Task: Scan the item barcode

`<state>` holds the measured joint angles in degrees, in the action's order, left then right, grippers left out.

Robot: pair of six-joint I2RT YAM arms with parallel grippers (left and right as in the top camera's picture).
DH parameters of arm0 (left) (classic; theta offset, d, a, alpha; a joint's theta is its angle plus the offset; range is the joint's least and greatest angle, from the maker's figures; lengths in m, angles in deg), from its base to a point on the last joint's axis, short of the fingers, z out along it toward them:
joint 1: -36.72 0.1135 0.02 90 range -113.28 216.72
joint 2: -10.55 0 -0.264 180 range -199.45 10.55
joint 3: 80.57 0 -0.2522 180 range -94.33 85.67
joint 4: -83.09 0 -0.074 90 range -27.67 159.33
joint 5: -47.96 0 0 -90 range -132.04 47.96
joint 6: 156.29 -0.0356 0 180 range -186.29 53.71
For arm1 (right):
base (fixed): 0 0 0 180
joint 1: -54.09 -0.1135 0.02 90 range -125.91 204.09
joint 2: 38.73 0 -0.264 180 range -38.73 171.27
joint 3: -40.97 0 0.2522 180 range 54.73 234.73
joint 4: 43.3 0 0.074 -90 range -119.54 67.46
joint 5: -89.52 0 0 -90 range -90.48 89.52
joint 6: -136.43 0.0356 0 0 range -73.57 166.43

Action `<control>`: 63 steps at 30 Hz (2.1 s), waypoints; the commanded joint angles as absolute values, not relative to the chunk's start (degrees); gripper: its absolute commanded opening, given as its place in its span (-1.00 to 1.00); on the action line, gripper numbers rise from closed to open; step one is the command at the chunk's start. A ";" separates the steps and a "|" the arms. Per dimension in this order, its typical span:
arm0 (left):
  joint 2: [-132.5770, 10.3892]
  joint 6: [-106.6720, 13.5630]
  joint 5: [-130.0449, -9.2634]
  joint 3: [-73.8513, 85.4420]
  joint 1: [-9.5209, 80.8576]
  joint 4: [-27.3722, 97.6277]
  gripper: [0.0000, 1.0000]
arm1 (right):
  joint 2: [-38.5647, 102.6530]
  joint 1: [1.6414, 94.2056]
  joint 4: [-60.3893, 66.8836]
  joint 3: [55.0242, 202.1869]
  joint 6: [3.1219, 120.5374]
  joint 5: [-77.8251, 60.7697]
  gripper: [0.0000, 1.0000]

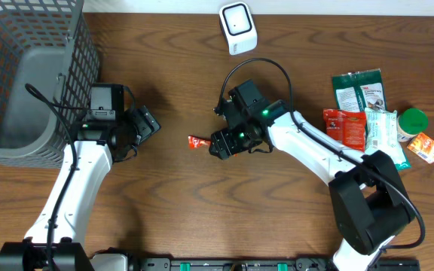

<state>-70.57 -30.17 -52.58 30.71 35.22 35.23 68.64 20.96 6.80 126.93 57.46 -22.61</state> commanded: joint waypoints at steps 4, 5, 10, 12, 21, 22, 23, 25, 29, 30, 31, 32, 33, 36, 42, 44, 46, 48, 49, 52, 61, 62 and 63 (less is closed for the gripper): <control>-70.46 -30.70 -51.40 30.32 35.74 35.12 0.75 | 67.66 21.09 6.80 127.59 54.49 -16.80 0.40; -70.46 -30.70 -51.40 30.32 35.74 35.09 0.75 | 67.66 21.09 7.00 127.59 54.49 -16.78 0.39; -70.46 -30.70 -51.40 30.32 35.74 35.09 0.75 | 67.66 20.74 6.27 127.74 53.31 -16.82 -0.05; -70.46 -30.24 -51.93 30.32 35.72 35.12 0.75 | 67.66 20.53 5.66 128.35 52.50 -16.82 -0.38; -70.46 -30.28 -51.82 30.32 35.72 35.12 0.75 | 68.25 16.74 -0.92 130.26 53.28 -17.02 -0.85; -70.46 -30.28 -51.82 30.32 35.72 35.12 0.75 | 68.53 16.18 -1.29 130.26 53.31 -16.84 -0.85; -70.46 -30.28 -51.82 30.32 35.74 35.12 0.75 | 68.95 15.70 -1.51 130.26 53.61 -16.39 -0.86; -70.46 -30.28 -51.82 30.32 35.72 35.12 0.75 | 70.28 14.45 -1.94 130.26 54.11 -13.48 -0.86; -70.46 -30.28 -51.82 30.32 35.72 35.12 0.76 | 72.49 13.31 -3.56 130.23 54.11 -10.11 -0.88; -70.46 -30.28 -51.82 30.32 35.72 35.12 0.75 | 72.95 13.23 -4.02 130.23 54.11 -10.13 -0.88; -70.46 -30.28 -51.82 30.32 35.74 35.12 0.75 | 73.45 13.09 -4.54 130.23 54.18 -10.18 -0.89; -70.46 -30.28 -51.82 30.32 35.72 35.12 0.75 | 74.02 12.99 -4.94 130.26 54.66 -10.11 -0.88; -70.46 -30.28 -51.82 30.32 35.72 35.12 0.75 | 74.50 12.99 -5.13 130.26 54.79 -10.13 -0.89; -70.46 -30.28 -51.82 30.32 35.72 35.12 0.75 | 75.83 13.01 -5.29 130.23 55.62 -9.74 -0.91; -70.46 -30.28 -51.82 30.32 35.72 35.12 0.76 | 78.70 12.99 -6.86 130.23 55.62 -6.75 -0.93; -70.46 -30.28 -51.82 30.32 35.72 35.12 0.75 | 79.57 12.81 -6.82 130.23 55.64 -6.75 -0.93; -70.46 -30.28 -51.82 30.32 35.72 35.12 0.75 | 79.81 12.74 -6.95 130.21 55.62 -6.75 -0.92; -70.46 -30.28 -51.82 30.32 35.72 35.12 0.76 | 79.79 12.74 -7.34 130.23 55.62 -6.72 -0.88; -70.46 -30.28 -51.82 30.32 35.72 35.12 0.76 | 79.79 12.77 -7.71 130.28 55.56 -6.70 -0.83; -70.46 -30.28 -51.82 30.32 35.72 35.12 0.75 | 79.09 13.29 -8.28 131.90 55.05 -6.57 -0.60; -70.46 -30.28 -51.82 30.32 35.72 35.12 0.75 | 72.45 13.47 -3.12 136.83 55.75 -6.79 -0.62; -70.46 -30.28 -51.82 30.32 35.72 35.12 0.75 | 72.38 13.27 -2.23 136.83 56.32 -6.81 -0.69; -70.46 -30.28 -51.82 30.32 35.72 35.12 0.75 | 72.49 12.83 -0.30 136.59 57.61 -6.75 -0.83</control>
<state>-70.57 -30.15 -52.39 30.71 35.22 35.25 74.35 13.36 -2.86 135.65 55.38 -6.99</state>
